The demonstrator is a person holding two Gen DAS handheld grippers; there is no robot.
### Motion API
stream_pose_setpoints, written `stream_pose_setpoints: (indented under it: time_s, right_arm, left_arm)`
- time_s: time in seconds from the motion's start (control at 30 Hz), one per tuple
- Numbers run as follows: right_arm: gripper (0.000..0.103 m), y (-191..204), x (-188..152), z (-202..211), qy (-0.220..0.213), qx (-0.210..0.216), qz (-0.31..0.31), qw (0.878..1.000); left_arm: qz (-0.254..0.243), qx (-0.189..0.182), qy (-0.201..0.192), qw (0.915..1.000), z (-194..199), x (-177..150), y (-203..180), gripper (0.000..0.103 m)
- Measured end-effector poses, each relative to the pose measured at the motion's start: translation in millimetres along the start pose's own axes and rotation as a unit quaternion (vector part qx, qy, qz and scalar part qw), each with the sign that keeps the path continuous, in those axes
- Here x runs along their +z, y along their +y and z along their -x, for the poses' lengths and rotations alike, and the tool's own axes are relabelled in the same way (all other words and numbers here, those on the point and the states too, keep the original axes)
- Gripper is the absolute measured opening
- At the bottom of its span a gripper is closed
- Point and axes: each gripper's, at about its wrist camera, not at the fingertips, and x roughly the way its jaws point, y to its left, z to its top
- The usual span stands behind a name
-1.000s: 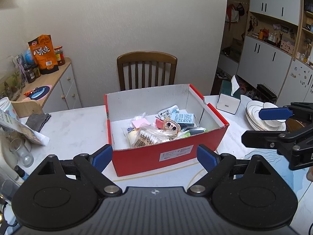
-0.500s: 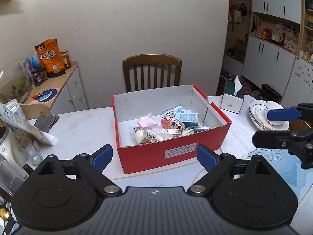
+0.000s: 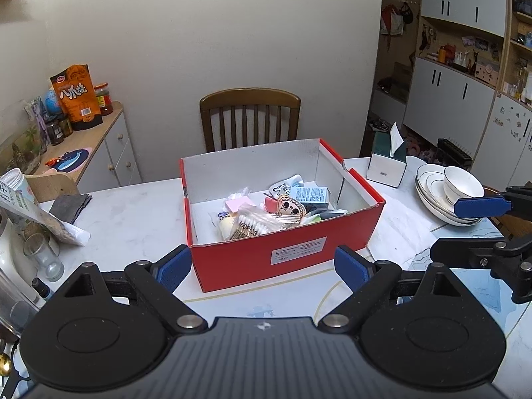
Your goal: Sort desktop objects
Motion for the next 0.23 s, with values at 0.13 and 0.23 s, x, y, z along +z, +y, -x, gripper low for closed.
stream_pose_setpoints:
  time_s: [0.13,0.23]
  right_arm:
    - [0.088,0.0,-2.2,-0.1,0.001,-0.001,-0.005,1.0]
    - [0.088,0.2,-5.1,-0.7,0.005,-0.002,-0.007,1.0]
  left_arm:
    - [-0.001,0.003,0.0,1.0,-1.2,-0.8,-0.6,0.093]
    - [-0.002,0.007,0.002,1.0,-1.9,-1.6,-0.4,0.093]
